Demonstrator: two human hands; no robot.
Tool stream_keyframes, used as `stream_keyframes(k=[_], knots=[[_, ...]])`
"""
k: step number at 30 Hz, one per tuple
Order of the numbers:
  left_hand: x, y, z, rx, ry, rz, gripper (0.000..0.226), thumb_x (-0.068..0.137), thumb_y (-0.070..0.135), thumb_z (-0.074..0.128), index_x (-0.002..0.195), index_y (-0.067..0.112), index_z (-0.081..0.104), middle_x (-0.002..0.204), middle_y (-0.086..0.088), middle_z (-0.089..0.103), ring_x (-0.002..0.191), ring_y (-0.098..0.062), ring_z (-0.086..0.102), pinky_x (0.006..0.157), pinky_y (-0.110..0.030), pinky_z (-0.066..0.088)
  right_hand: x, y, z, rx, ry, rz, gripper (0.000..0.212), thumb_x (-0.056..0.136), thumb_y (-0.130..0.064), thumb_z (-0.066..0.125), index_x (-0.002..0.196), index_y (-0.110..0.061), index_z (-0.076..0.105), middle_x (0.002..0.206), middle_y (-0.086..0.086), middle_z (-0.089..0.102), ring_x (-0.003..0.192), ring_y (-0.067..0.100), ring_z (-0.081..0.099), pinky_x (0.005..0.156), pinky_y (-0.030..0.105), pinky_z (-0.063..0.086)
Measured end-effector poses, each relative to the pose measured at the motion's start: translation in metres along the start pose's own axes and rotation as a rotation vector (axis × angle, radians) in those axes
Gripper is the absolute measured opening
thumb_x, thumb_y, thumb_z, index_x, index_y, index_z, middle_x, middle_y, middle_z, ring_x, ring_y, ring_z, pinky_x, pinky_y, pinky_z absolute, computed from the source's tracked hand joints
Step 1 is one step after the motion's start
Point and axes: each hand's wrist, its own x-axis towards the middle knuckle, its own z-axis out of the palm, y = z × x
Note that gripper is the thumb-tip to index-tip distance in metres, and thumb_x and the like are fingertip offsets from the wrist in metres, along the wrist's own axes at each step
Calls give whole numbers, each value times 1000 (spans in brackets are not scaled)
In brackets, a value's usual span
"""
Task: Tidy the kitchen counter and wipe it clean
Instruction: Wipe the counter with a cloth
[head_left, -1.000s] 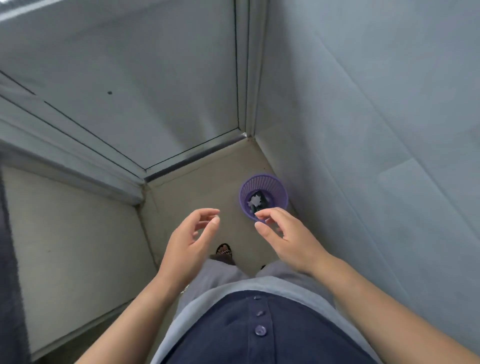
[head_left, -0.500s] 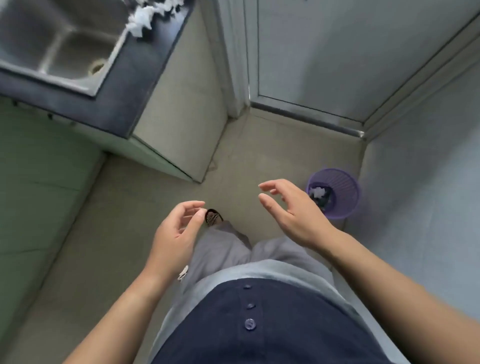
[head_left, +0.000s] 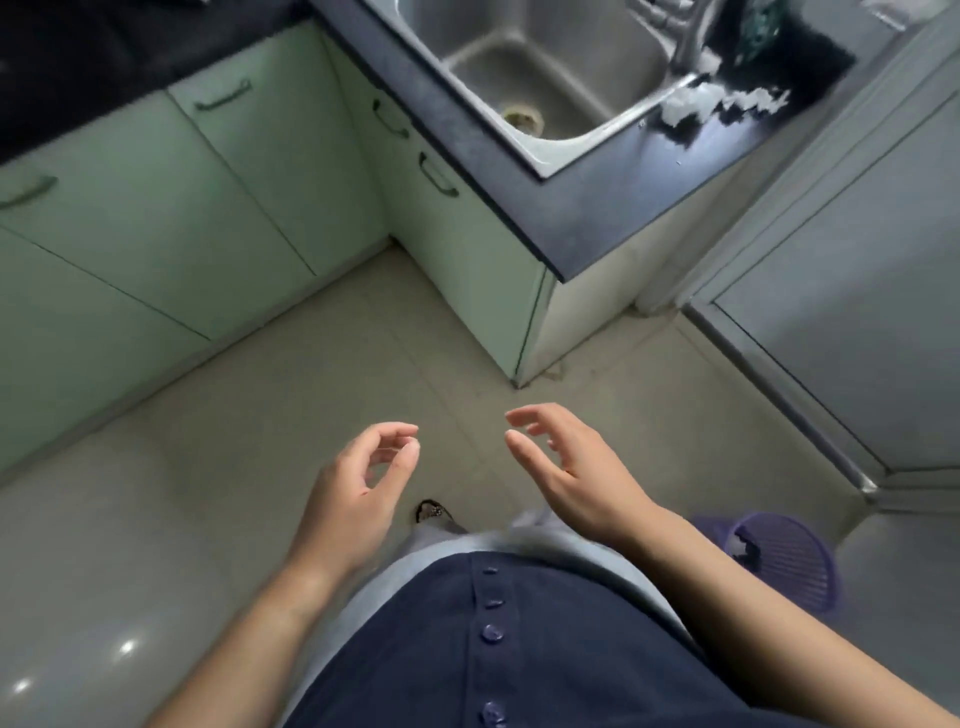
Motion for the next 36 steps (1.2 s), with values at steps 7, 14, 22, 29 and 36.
stream_keyframes(k=[7, 14, 22, 29, 36], knots=[[49, -32, -99, -90, 201, -66, 9, 89, 37, 58, 96, 36, 63, 98, 17, 68, 93, 4, 59, 79, -19, 42, 112, -84, 46, -57, -125, -164, 53, 86, -62, 33, 117, -24, 54, 117, -10, 57, 106, 2, 52, 91, 23, 43], [130, -44, -149, -186, 263, -147, 11, 90, 32, 56, 96, 36, 64, 101, 13, 69, 98, -1, 61, 84, -22, 44, 219, -109, 58, -33, -200, -143, 55, 82, -63, 34, 111, -23, 58, 108, -12, 59, 98, -1, 56, 89, 27, 47], [278, -6, -231, -199, 412, -105, 15, 84, 44, 54, 96, 41, 63, 100, 13, 69, 98, -3, 62, 84, -21, 44, 414, -194, 34, -60, -219, -316, 50, 85, -58, 35, 110, -22, 59, 108, -12, 59, 100, -3, 54, 85, 21, 46], [363, -6, -286, -210, 486, -171, 15, 88, 41, 57, 99, 34, 63, 101, 14, 68, 97, -3, 62, 87, -27, 47, 539, -241, 54, -87, -283, -354, 48, 86, -55, 37, 109, -20, 59, 108, -8, 60, 98, 2, 56, 86, 28, 48], [478, -26, -378, -95, 411, -156, 15, 91, 36, 53, 102, 31, 62, 101, 16, 65, 95, 2, 59, 81, -20, 44, 649, -289, 103, -121, -285, -335, 49, 86, -54, 39, 110, -17, 60, 107, -5, 58, 97, 8, 58, 84, 25, 47]])
